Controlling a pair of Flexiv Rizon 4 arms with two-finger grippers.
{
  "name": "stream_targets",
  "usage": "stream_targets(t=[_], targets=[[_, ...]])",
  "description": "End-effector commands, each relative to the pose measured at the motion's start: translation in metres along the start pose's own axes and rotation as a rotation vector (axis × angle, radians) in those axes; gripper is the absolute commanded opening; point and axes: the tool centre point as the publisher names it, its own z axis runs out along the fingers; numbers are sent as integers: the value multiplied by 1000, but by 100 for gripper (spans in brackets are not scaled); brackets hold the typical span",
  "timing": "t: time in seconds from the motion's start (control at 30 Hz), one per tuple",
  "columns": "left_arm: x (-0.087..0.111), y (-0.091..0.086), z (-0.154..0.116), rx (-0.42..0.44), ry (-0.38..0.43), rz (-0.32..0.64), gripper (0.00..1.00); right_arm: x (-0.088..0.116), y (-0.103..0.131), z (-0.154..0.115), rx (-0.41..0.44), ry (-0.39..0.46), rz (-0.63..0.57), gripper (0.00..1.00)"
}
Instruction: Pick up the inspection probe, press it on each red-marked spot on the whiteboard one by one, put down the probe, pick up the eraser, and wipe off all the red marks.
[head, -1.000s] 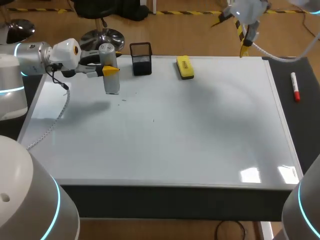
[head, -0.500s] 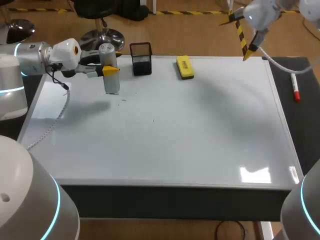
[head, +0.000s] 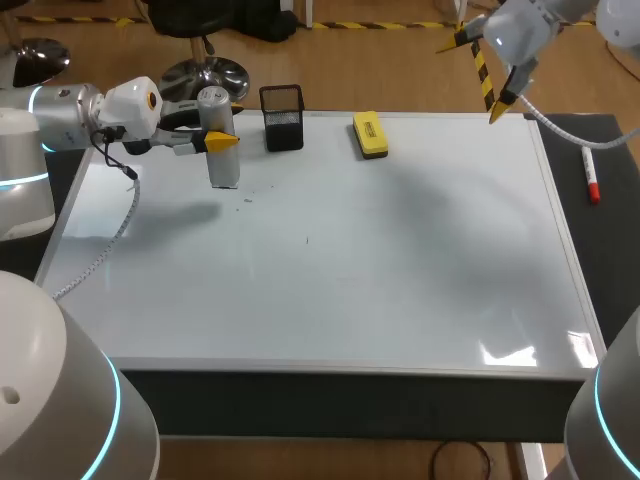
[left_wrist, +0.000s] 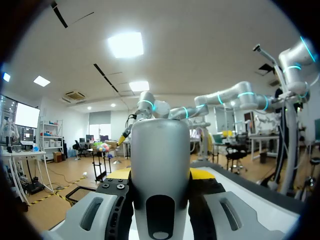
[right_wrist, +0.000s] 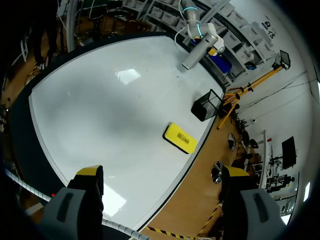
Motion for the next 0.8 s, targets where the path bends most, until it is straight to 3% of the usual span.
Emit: stream_targets(t=[0.03, 0.67, 0.8], targets=[[0, -1, 0, 0, -1, 2, 0, 1, -1, -1, 1, 2, -2, 100], [0, -1, 0, 0, -1, 2, 0, 1, -1, -1, 1, 2, -2, 100], [-7, 0, 3, 11, 5, 14, 0, 1, -1, -1, 1, 2, -2, 100]])
